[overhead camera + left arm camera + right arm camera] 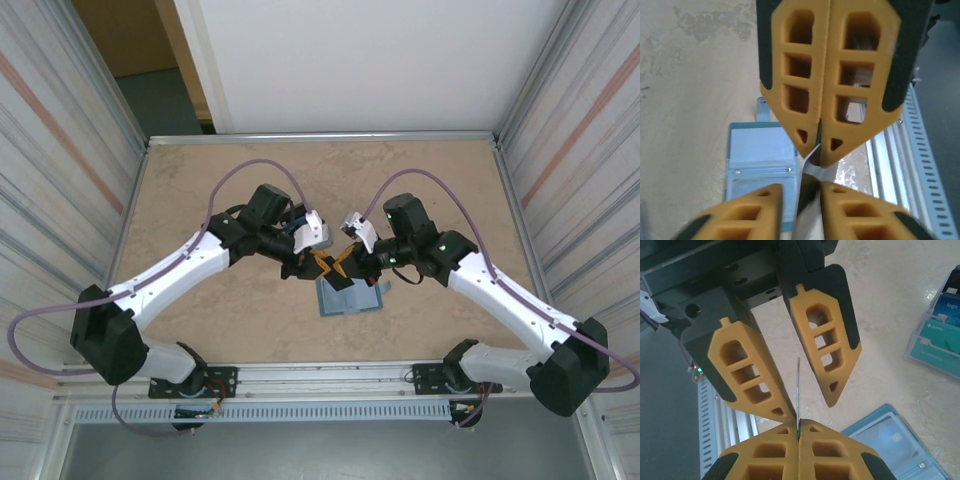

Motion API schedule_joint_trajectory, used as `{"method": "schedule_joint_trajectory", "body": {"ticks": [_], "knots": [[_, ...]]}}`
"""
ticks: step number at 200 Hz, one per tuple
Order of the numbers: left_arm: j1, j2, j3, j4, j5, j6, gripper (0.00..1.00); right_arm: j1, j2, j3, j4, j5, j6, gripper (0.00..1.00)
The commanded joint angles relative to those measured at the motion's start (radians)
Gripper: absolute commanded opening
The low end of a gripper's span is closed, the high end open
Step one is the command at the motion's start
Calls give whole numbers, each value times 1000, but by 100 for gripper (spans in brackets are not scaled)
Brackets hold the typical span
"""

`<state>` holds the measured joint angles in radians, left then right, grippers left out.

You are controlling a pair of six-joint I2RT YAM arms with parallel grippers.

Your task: Take the credit cards out of the card holder

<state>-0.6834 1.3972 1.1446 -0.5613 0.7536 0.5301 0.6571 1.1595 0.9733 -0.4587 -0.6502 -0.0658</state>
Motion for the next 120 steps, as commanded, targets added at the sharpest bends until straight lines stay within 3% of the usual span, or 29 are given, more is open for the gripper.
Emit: {"method": "schedule_joint_trajectory", "body": {"ticks": [1,7,64,120], "knots": [[-7,3,35,-29,35,24,6,7,5,35,-13,-18,-24,0],[-7,3,32,-29,34,23,0,6,5,33,-9,-12,-19,1],[-4,-91,-77,132,-63,-82,0,-64,-66,-35,107,32,111,39],[-2,-303,-311,514,-290,-479,0,-99,-198,-184,378,64,366,55]]}}
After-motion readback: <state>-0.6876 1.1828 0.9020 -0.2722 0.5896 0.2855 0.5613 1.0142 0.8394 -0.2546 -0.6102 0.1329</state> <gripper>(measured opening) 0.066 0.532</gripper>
